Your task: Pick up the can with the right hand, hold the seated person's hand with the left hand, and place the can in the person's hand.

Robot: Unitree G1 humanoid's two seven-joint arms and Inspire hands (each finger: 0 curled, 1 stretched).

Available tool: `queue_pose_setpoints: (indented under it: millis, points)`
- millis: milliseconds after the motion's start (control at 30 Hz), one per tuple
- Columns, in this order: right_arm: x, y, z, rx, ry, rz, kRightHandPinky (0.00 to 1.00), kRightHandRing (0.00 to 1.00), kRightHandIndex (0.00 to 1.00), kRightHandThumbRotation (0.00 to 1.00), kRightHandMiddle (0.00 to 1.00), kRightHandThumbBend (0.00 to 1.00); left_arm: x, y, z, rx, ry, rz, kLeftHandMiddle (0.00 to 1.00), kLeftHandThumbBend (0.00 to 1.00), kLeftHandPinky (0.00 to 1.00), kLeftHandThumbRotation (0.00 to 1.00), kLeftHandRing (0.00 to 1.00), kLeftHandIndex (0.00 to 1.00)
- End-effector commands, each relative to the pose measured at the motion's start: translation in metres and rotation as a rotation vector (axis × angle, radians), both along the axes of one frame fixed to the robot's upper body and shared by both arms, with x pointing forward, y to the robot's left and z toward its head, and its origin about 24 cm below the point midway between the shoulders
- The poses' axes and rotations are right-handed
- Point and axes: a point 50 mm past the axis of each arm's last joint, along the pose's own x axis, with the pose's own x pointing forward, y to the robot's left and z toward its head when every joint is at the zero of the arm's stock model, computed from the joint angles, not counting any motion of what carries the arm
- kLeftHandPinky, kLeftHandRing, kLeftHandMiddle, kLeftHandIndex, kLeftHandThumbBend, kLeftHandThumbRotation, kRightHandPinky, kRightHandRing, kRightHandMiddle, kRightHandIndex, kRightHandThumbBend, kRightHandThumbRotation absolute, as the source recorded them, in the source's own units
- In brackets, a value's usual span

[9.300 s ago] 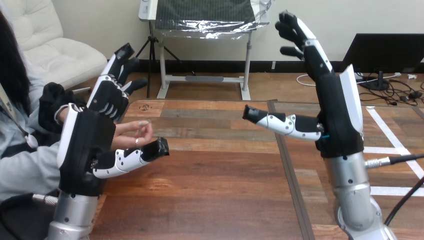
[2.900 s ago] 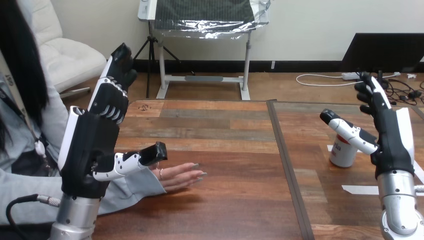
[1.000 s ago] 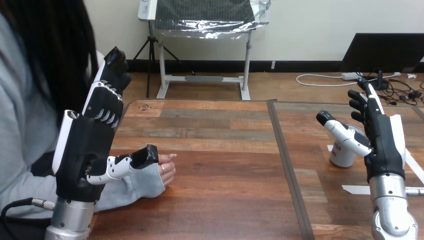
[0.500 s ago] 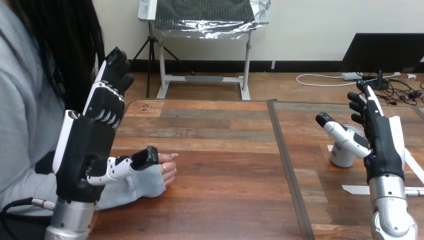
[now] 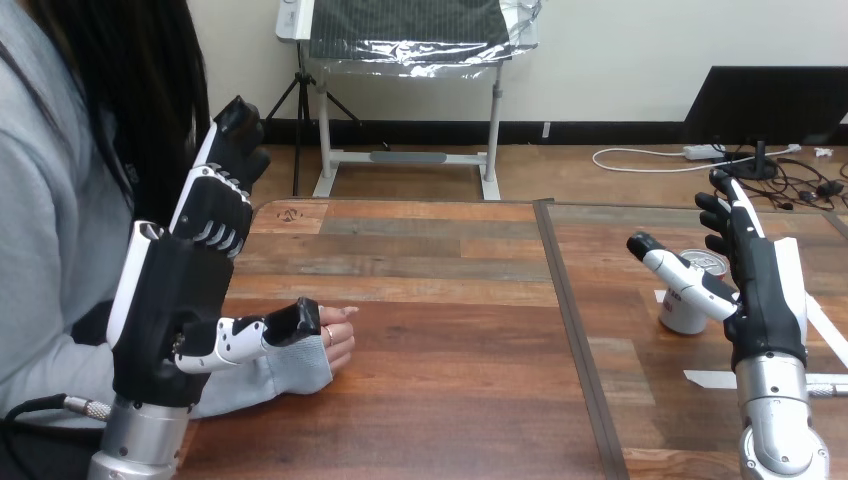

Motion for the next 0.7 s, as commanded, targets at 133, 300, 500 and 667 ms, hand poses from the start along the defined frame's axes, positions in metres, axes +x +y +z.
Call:
queue_pose_setpoints:
  millis: [133, 300, 500, 667]
  points:
    - [0.0157, 0.0009, 0.0217, -0.016, -0.079, 0.001, 0.89, 0.90, 0.95, 0.51, 0.90, 1.00, 0.0051, 0.0055, 0.0093, 0.012, -0.041, 0.014, 1.00, 1.00, 0.98, 0.43, 1.00, 0.98]
    - [0.0152, -0.0004, 0.0222, -0.028, -0.082, -0.005, 0.90, 0.91, 0.95, 0.52, 0.91, 1.00, 0.0049, 0.0059, 0.0092, 0.009, -0.039, 0.014, 1.00, 1.00, 0.98, 0.43, 1.00, 0.97]
    - [0.0146, -0.0011, 0.0228, -0.035, -0.091, -0.014, 0.90, 0.91, 0.96, 0.52, 0.91, 1.00, 0.0050, 0.0074, 0.0095, 0.015, -0.037, 0.012, 1.00, 1.00, 0.99, 0.43, 1.00, 0.97]
    - [0.0144, -0.0011, 0.0228, -0.032, -0.095, -0.021, 0.90, 0.92, 0.96, 0.53, 0.91, 1.00, 0.0054, 0.0078, 0.0091, -0.005, -0.025, -0.006, 1.00, 1.00, 0.99, 0.42, 1.00, 0.98]
